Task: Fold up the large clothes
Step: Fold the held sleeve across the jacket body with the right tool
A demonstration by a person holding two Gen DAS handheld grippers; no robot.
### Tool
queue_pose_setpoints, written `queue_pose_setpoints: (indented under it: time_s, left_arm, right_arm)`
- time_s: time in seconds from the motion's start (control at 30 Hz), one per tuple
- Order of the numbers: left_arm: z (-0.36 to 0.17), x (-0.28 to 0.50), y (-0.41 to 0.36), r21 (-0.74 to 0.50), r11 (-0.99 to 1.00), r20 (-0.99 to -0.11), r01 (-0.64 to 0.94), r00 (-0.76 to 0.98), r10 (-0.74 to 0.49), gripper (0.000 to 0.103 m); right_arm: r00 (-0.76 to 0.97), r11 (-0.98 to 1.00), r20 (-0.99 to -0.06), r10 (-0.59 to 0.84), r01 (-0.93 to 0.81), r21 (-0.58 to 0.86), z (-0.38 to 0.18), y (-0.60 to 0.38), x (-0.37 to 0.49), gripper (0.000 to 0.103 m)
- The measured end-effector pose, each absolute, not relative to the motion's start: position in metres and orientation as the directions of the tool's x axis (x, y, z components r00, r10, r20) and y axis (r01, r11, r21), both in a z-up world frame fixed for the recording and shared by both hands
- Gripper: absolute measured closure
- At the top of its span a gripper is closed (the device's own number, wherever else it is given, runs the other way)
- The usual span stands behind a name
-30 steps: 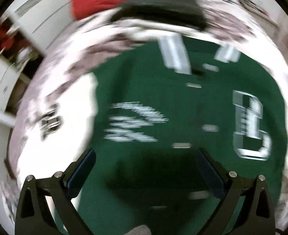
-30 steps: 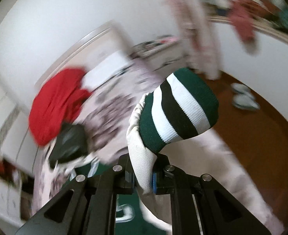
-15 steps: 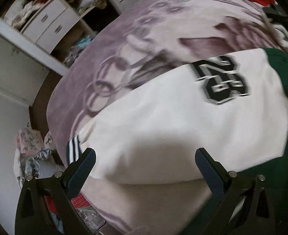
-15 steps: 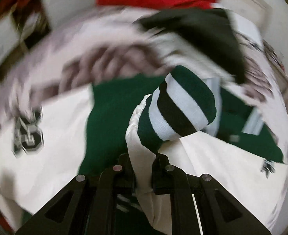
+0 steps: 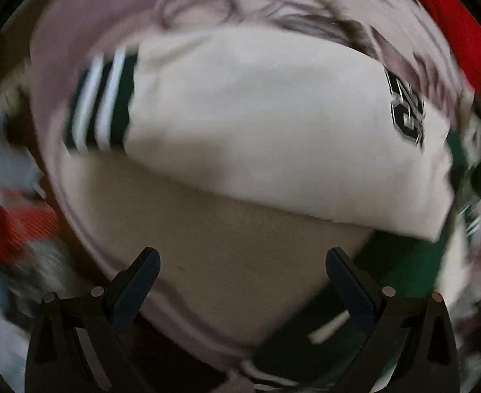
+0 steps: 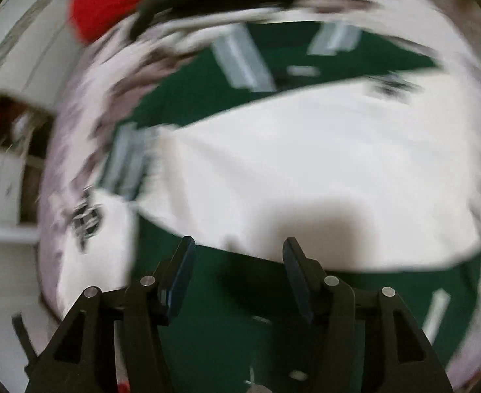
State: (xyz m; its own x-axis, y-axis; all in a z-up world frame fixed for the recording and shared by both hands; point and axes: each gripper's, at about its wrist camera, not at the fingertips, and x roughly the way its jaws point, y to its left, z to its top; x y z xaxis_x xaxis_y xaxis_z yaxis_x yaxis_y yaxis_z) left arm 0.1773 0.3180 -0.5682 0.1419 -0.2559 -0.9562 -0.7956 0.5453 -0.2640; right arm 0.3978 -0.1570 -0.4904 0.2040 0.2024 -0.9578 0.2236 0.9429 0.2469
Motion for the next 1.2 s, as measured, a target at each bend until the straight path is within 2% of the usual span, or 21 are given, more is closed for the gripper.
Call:
queue_pose_setpoints:
  time_s: [0.07, 0.13, 0.2, 0.23, 0.27, 0.3, 0.37, 0.43, 0.57, 0.73, 0.83, 0.9, 0.97, 1.03, 1.1, 1.2]
  left_arm:
    - [-0.589, 0.169, 0.329, -0.367, 0.409, -0.912, -0.836, 0.237, -0.336, 0.000]
    - [-0.609, 0.167, 0.342, -0.452, 0.266, -0.866, -0.851, 0.348, -0.358, 0.001]
    - [-0.618, 0.170, 0.354, -0.468, 0.195, -0.863, -0.862, 0.398, -0.312, 0.012]
    - [-0.623, 0.173, 0.363, -0.456, 0.168, -0.873, -0.874, 0.403, -0.275, 0.020]
    - [-0.625, 0.176, 0.373, -0.444, 0.140, -0.884, -0.885, 0.407, -0.231, 0.037]
    - [-0.626, 0.181, 0.383, -0.418, 0.127, -0.900, -0.899, 0.392, -0.190, 0.045]
    - [-0.624, 0.188, 0.399, -0.398, 0.104, -0.914, -0.911, 0.384, -0.129, 0.074]
    - [-0.615, 0.201, 0.419, -0.390, 0.122, -0.921, -0.913, 0.386, -0.055, 0.093]
    - [-0.602, 0.233, 0.463, -0.425, 0.177, -0.900, -0.888, 0.435, 0.021, 0.096]
    - [-0.599, 0.275, 0.507, -0.441, 0.281, -0.882, -0.853, 0.469, 0.040, 0.096]
    - [-0.611, 0.293, 0.517, -0.460, 0.311, -0.877, -0.832, 0.480, -0.012, 0.094]
    - [-0.626, 0.292, 0.524, -0.473, 0.283, -0.878, -0.834, 0.472, -0.077, 0.093]
    - [-0.642, 0.282, 0.531, -0.502, 0.213, -0.864, -0.838, 0.475, -0.168, 0.085]
    - [-0.659, 0.280, 0.537, -0.557, 0.123, -0.820, -0.821, 0.521, -0.236, 0.081]
    - [-0.665, 0.282, 0.540, -0.585, 0.068, -0.795, -0.808, 0.554, -0.247, 0.079]
    - [-0.657, 0.290, 0.540, -0.575, 0.096, -0.809, -0.813, 0.546, -0.219, 0.078]
  right_arm:
    - [0.187, 0.926, -0.967, 0.173, 0.303, 0.224, -0.499, -0.180, 0.384, 0.045]
    - [0.162, 0.906, -0.974, 0.155, 0.369, 0.206, -0.514, -0.193, 0.377, 0.046]
    - [0.154, 0.897, -0.975, 0.157, 0.391, 0.206, -0.520, -0.198, 0.371, 0.046]
    - [0.155, 0.896, -0.974, 0.164, 0.389, 0.212, -0.520, -0.195, 0.369, 0.045]
    - [0.155, 0.899, -0.973, 0.169, 0.380, 0.216, -0.522, -0.191, 0.369, 0.046]
    - [0.151, 0.909, -0.975, 0.164, 0.360, 0.209, -0.524, -0.180, 0.367, 0.046]
    - [0.141, 0.928, -0.978, 0.156, 0.319, 0.194, -0.520, -0.171, 0.379, 0.046]
    - [0.137, 0.950, -0.982, 0.133, 0.263, 0.166, -0.514, -0.151, 0.390, 0.046]
    - [0.157, 0.979, -0.983, 0.089, 0.169, 0.116, -0.499, -0.125, 0.407, 0.045]
    - [0.205, 0.970, -0.964, 0.171, 0.138, 0.201, -0.504, -0.074, 0.448, 0.045]
    - [0.194, 0.967, -0.957, 0.214, 0.092, 0.235, -0.524, -0.035, 0.477, 0.046]
    - [0.074, 0.975, -0.975, 0.211, 0.060, 0.216, -0.555, -0.009, 0.485, 0.046]
    - [0.067, 0.982, -0.981, 0.181, 0.042, 0.184, -0.560, -0.001, 0.485, 0.046]
    - [0.075, 0.979, -0.977, 0.200, 0.036, 0.203, -0.552, -0.004, 0.482, 0.046]
    - [0.077, 0.958, -0.961, 0.266, 0.092, 0.273, -0.545, -0.021, 0.476, 0.046]
    - [0.085, 0.917, -0.939, 0.334, 0.201, 0.345, -0.538, -0.053, 0.461, 0.046]
